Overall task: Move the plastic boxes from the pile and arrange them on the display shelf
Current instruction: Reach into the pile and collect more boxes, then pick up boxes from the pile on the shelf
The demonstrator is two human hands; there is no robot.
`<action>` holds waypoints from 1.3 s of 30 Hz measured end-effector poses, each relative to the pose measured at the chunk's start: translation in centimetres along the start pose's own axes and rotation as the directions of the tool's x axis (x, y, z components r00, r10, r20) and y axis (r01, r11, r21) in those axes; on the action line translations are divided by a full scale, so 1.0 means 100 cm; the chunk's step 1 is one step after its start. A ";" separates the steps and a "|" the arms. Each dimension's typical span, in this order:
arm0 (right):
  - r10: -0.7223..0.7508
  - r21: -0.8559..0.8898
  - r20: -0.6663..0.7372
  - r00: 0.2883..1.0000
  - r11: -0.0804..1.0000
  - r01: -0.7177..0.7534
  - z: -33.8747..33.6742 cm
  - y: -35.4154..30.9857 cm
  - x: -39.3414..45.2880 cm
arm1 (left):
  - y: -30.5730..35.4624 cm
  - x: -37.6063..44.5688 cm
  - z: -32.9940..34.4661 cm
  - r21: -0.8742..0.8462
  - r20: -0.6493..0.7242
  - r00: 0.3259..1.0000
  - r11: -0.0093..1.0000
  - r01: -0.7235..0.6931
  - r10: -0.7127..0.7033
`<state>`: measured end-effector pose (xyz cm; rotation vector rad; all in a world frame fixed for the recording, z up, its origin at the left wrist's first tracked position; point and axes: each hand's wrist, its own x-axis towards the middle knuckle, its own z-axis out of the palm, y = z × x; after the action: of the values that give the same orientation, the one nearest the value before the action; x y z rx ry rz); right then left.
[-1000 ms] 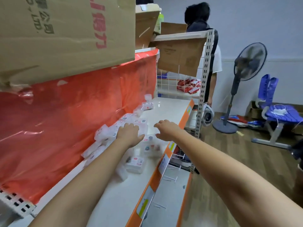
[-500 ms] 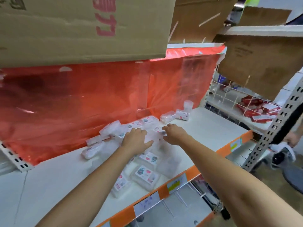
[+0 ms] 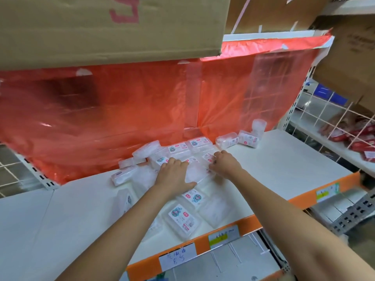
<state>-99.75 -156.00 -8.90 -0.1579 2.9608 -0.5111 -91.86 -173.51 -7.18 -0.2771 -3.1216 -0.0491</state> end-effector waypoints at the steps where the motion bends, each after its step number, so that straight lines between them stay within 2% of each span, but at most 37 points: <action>1: 0.010 0.015 0.004 1.000 1.000 -0.010 0.000 0.000 0.000 | 0.000 0.000 0.000 -0.001 -0.002 1.000 1.000 -0.001 0.001; 7: 0.020 0.050 0.008 1.000 0.999 -0.020 0.001 0.001 0.000 | 0.000 0.000 -0.001 -0.023 0.007 1.000 1.000 -0.006 0.006; 12: -0.002 -0.005 0.025 1.000 1.000 0.002 -0.005 0.000 -0.001 | 0.001 -0.002 -0.002 -0.051 0.011 1.000 0.999 0.002 -0.001; 17: 0.019 -0.058 0.100 0.995 0.998 -0.013 -0.015 0.003 -0.008 | 0.002 -0.007 -0.003 -0.090 0.009 1.000 0.996 0.005 -0.004; 21: -0.017 -0.073 0.080 0.997 0.997 0.023 -0.013 0.015 -0.018 | 0.001 -0.011 -0.004 -0.147 -0.011 1.000 0.989 -0.014 0.012; 27: -0.119 0.063 -0.038 0.992 0.991 0.121 -0.029 0.022 -0.039 | -0.004 -0.021 -0.015 -0.355 -0.076 0.997 0.934 -0.041 0.015; 33: -0.327 0.266 -0.137 0.935 0.897 0.353 -0.063 0.012 -0.072 | -0.018 -0.035 -0.037 -0.509 -0.197 0.980 0.856 -0.090 -0.014; 36: -0.373 0.346 -0.151 0.915 0.848 0.403 -0.068 0.007 -0.087 | -0.028 -0.047 -0.043 -0.573 -0.249 0.967 0.813 -0.107 -0.048; 39: -0.419 0.350 -0.133 0.898 0.828 0.438 -0.065 0.002 -0.095 | -0.037 -0.059 -0.043 -0.601 -0.248 0.968 0.790 -0.117 -0.046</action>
<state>-91.36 -152.53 -1.81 -0.7901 2.7974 -1.1347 -86.70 -178.35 -3.08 -0.2989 -2.7386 -1.0275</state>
